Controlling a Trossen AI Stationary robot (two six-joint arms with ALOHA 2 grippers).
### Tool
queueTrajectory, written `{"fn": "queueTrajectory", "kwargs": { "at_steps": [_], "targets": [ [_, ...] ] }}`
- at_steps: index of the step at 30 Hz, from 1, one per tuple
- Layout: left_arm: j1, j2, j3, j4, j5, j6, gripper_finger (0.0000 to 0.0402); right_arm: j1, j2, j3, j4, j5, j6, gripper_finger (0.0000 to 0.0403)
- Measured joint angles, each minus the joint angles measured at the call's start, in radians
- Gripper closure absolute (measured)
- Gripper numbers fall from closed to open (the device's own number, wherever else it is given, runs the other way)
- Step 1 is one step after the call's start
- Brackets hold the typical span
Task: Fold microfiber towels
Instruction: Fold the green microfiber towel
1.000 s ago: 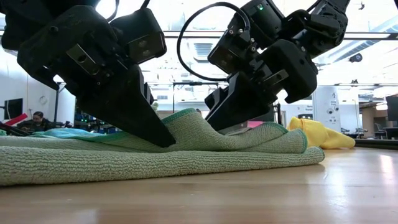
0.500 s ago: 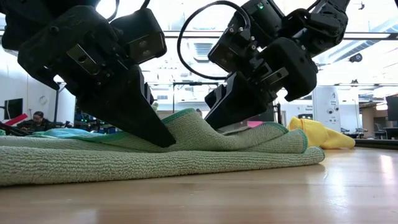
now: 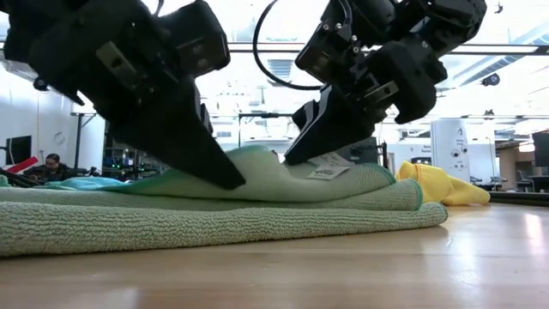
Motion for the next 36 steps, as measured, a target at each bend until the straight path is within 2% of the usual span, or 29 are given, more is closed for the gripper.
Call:
{"fn": "queueTrajectory", "kwargs": {
  "at_steps": [4,11,19,36],
  "targets": [
    [0.009,-0.019,0.0,-0.009,-0.005,0.01,0.0402,0.0,-0.021,0.0,-0.03,0.08,-0.02,0.0394],
    [0.051,-0.045,0.0,-0.007,-0.015,0.126,0.0402,-0.016,-0.064,0.0,-0.085,0.212,-0.053,0.0394],
    [0.139,-0.102,0.001,-0.118,-0.082,0.165,0.0402,-0.067,-0.072,0.0,-0.149,0.344,-0.069,0.0394],
    [0.209,-0.158,0.001,-0.394,-0.125,0.165,0.0402,-0.095,-0.072,0.0,-0.164,0.424,-0.043,0.0394]
  ]
}}
